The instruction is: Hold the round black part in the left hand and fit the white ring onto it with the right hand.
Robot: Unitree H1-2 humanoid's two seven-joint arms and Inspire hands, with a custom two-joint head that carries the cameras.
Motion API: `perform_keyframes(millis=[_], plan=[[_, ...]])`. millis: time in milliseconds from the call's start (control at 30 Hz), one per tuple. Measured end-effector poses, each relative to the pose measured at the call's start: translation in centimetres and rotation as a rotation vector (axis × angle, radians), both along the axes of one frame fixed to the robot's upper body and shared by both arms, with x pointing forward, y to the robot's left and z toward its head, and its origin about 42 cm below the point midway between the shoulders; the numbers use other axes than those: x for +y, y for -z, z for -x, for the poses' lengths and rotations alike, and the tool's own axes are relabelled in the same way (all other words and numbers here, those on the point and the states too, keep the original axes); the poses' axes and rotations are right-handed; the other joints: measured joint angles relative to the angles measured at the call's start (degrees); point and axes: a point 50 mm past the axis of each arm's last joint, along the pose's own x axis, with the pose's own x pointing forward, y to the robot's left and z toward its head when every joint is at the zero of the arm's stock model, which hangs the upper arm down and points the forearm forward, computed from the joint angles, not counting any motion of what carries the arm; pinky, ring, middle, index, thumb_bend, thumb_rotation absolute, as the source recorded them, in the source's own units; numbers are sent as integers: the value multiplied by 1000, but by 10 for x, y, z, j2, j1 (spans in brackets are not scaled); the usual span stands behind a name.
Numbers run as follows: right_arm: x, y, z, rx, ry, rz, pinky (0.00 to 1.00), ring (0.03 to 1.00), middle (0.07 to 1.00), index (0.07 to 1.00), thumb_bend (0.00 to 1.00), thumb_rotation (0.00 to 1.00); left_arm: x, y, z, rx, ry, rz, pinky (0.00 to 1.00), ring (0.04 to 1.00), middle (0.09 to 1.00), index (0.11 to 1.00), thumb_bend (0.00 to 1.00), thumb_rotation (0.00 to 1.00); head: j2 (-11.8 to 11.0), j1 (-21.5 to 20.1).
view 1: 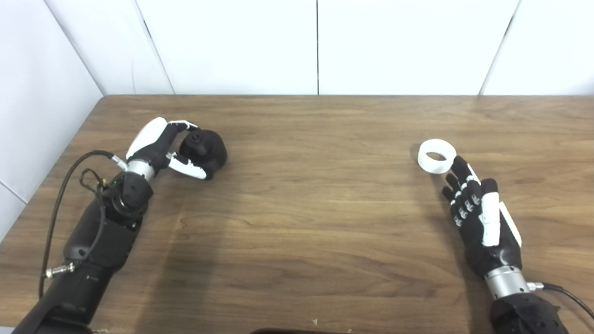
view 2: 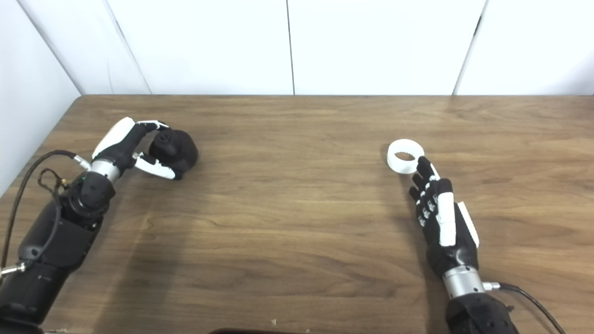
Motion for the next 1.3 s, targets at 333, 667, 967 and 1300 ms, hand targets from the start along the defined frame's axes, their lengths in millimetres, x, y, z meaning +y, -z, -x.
perform_keyframes(millis=[333,667,967,1300], plan=[[0,-1,0,1,-2,1,1000,1000,999,968,673,1000,-24,0,13,6,108,6,881,968,900,615,840,135,4,4],[4,0,0,3,-9,10,1000,1000,1000,979,694,1000,-62,-6,28,56,249,17,885,970,903,609,823,150,6,3],[7,-5,0,-12,-14,10,1000,1000,1000,981,689,1000,-98,-7,49,72,378,20,886,976,902,612,835,159,10,-4],[7,-4,0,-3,-11,10,1000,1000,1000,979,680,1000,-144,-1,77,57,519,52,890,984,908,621,836,215,10,-11]])
